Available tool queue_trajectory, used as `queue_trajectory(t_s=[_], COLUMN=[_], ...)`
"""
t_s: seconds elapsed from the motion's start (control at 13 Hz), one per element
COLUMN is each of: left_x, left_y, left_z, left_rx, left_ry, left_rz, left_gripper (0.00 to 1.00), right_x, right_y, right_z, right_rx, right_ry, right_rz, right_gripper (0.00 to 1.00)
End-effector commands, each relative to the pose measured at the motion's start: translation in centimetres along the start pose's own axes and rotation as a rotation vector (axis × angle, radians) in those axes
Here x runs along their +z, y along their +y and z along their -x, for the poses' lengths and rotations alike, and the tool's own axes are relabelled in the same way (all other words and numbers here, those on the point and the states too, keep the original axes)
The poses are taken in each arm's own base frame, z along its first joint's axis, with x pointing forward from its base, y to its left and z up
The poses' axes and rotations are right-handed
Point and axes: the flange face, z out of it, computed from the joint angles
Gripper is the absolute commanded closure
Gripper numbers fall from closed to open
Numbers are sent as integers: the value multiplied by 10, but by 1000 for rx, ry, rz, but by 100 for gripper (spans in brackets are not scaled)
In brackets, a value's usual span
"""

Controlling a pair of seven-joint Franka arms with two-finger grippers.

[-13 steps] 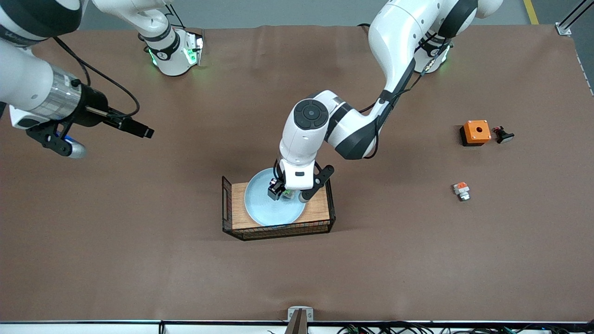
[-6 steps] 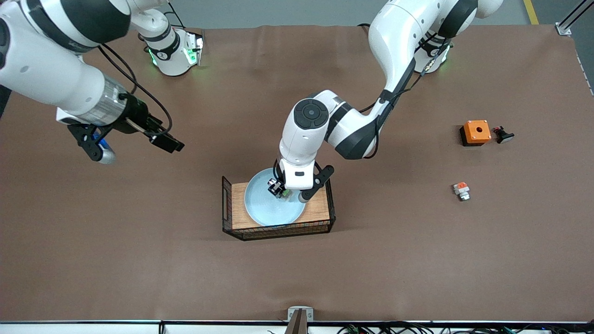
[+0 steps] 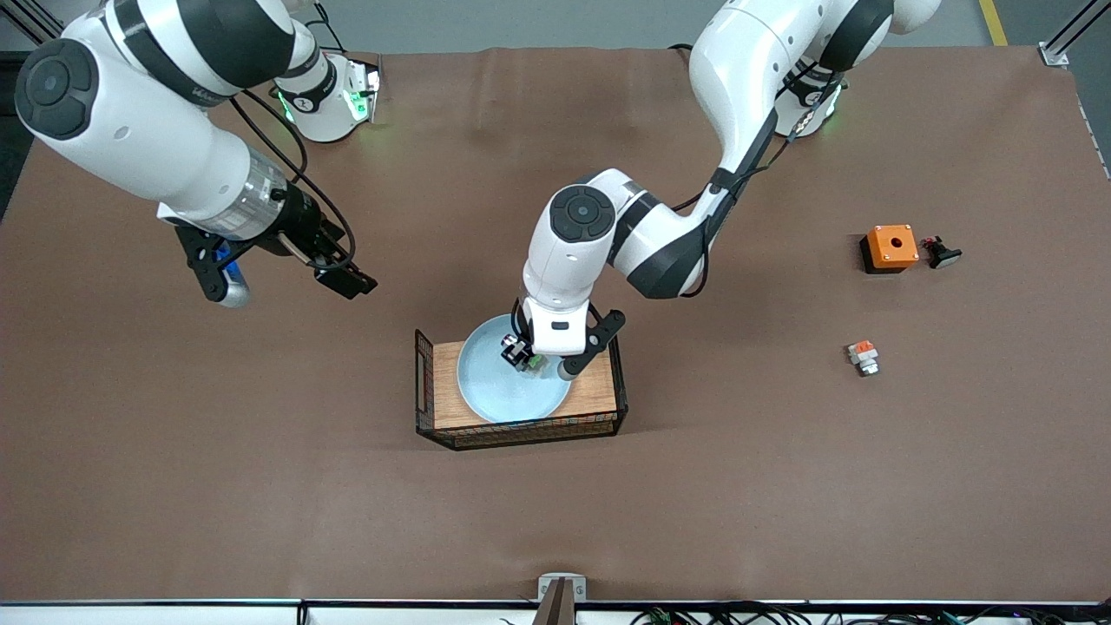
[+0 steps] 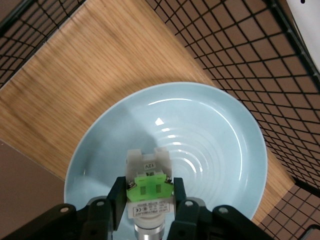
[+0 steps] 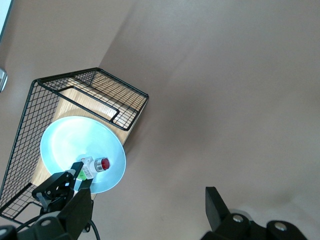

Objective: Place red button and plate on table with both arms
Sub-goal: 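Lift the red button with the left gripper while the right gripper approaches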

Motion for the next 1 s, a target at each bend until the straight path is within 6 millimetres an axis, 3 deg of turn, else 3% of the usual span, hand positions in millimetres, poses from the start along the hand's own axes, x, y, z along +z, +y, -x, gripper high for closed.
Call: queue_trajectory(t_s=[0.0, 0.15, 0.39, 0.46, 0.62, 0.93], left_x=[-15, -43, -111, -144, -202, -272], left_y=[6, 7, 3, -4, -20, -65], left_z=[-1, -3, -15, -27, -58, -156], left_rx=[15, -10, 3, 43, 152, 390], left_ry=[22, -8, -71, -90, -131, -178], left_rz=[-4, -22, -84, -118, -168, -239], left_gripper=[100, 100, 100, 100, 100, 100], right_x=[17, 41, 56, 60, 75, 108], right_y=[-7, -17, -22, -23, -32, -45], right_z=[6, 8, 2, 1, -4, -3], right_rx=[70, 203, 234, 260, 403, 548], right_ry=[-12, 2, 24, 25, 32, 61], right_rz=[3, 6, 21, 26, 20, 20], right_gripper=[0, 0, 0, 0, 0, 0])
